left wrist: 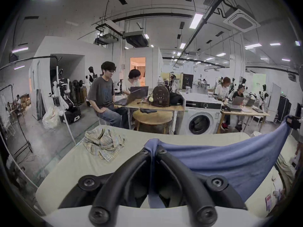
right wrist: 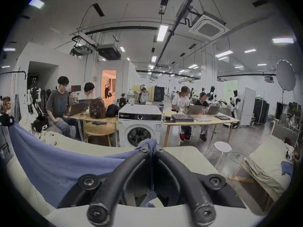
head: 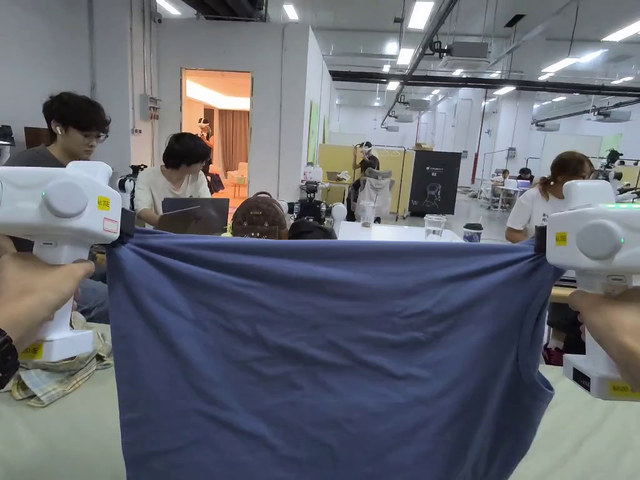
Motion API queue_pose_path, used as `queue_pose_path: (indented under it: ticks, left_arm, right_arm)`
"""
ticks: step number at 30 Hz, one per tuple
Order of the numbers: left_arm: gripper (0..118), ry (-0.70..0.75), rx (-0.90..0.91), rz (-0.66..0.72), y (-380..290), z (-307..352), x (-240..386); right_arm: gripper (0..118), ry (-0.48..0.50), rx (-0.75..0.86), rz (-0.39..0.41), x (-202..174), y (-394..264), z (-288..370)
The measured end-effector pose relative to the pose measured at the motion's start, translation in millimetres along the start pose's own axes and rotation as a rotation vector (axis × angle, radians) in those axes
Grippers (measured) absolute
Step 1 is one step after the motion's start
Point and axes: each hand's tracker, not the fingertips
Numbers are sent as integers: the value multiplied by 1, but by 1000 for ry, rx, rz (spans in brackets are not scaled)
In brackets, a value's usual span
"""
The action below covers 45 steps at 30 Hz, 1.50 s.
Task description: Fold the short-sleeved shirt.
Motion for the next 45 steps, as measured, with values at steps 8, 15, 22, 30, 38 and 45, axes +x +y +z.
queue_pose_path:
  ticks: [8,15,22,30,38,45]
  left_arm:
    - [0,9,54,-26,31,-1,4]
    - [0,5,11,-40,-17,1,0]
    - [0,-27,-48,-38,-100,33,-9]
    - [0,-73,-44,1,-162,108,-21]
    - [0,-96,-125,13,-211,143,-26]
    - [0,-135,-338,20,-274,132,-29]
  right_arm:
    - [0,-16,62,9,-3,24,-10]
    - [0,-19,27,40,-7,-23,1]
    - [0,-17,-35,82,-2,-93,45]
    - [0,-23,-74,111,14,-140,121]
    - [0,-8,-188,130,29,-192,148]
    - [0,41,-420,117,31,-264,155]
